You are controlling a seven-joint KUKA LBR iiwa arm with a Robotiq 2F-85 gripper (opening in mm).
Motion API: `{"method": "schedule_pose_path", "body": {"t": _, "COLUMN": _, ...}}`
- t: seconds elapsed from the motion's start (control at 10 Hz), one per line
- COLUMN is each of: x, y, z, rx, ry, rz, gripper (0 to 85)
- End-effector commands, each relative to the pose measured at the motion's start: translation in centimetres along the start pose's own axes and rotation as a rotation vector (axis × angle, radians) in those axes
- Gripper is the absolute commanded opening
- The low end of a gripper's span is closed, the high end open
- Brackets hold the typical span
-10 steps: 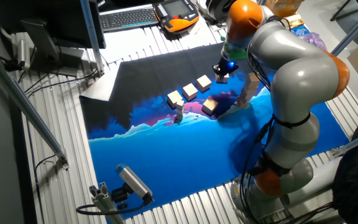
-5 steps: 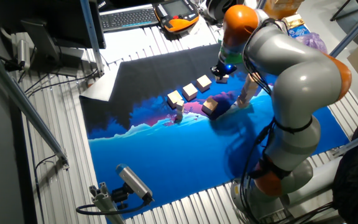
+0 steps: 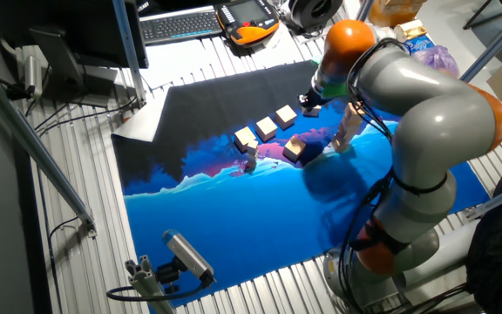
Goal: Stack the blocks in a vertical line of five
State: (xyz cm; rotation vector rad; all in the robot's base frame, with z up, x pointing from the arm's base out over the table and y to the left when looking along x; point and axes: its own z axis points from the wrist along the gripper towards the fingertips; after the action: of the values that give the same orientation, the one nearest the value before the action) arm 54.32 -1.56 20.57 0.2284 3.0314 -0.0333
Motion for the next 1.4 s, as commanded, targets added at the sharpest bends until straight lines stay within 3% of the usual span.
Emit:
{"method": "schedule_pose_path", "body": {"t": 0.0, "x": 0.0, "y": 0.0, "z": 0.0, "rx": 0.01, "ry": -0.002, "rz": 0.009, "gripper": 34.0}}
{"method": "schedule_pose_path", "body": {"t": 0.1, "x": -1.5, "y": -0.2, "z": 0.2, "rx": 0.012, "ry": 0.003, "rz": 0.029, "gripper": 34.0}}
{"method": "schedule_pose_path", "body": {"t": 0.2, "x": -3.1, "y": -0.5, "z": 0.6, "rx": 0.02, "ry": 0.013, "rz": 0.033, "gripper": 51.0}}
{"method": "schedule_pose_path", "body": {"t": 0.3, "x": -4.8, "y": -0.9, "z": 1.1, "rx": 0.032, "ry": 0.042, "rz": 0.054, "gripper": 51.0}}
{"method": "schedule_pose_path", "body": {"t": 0.4, "x": -6.4, "y": -1.3, "z": 1.8, "rx": 0.045, "ry": 0.072, "rz": 0.088, "gripper": 68.0}}
{"method": "schedule_pose_path", "body": {"t": 0.5, "x": -7.8, "y": -1.9, "z": 2.6, "rx": 0.064, "ry": 0.086, "rz": 0.091, "gripper": 68.0}}
{"method": "schedule_pose_path", "body": {"t": 0.6, "x": -8.7, "y": -2.6, "z": 3.5, "rx": 0.055, "ry": 0.089, "rz": 0.084, "gripper": 68.0}}
{"method": "schedule_pose_path", "body": {"t": 0.8, "x": -9.3, "y": -3.8, "z": 5.2, "rx": 0.041, "ry": 0.091, "rz": 0.077, "gripper": 68.0}}
{"method": "schedule_pose_path", "body": {"t": 1.1, "x": -10.2, "y": -4.3, "z": 7.2, "rx": 0.057, "ry": 0.088, "rz": 0.102, "gripper": 68.0}}
{"method": "schedule_pose_path", "body": {"t": 1.3, "x": -10.5, "y": -5.7, "z": 9.2, "rx": 0.054, "ry": 0.078, "rz": 0.083, "gripper": 68.0}}
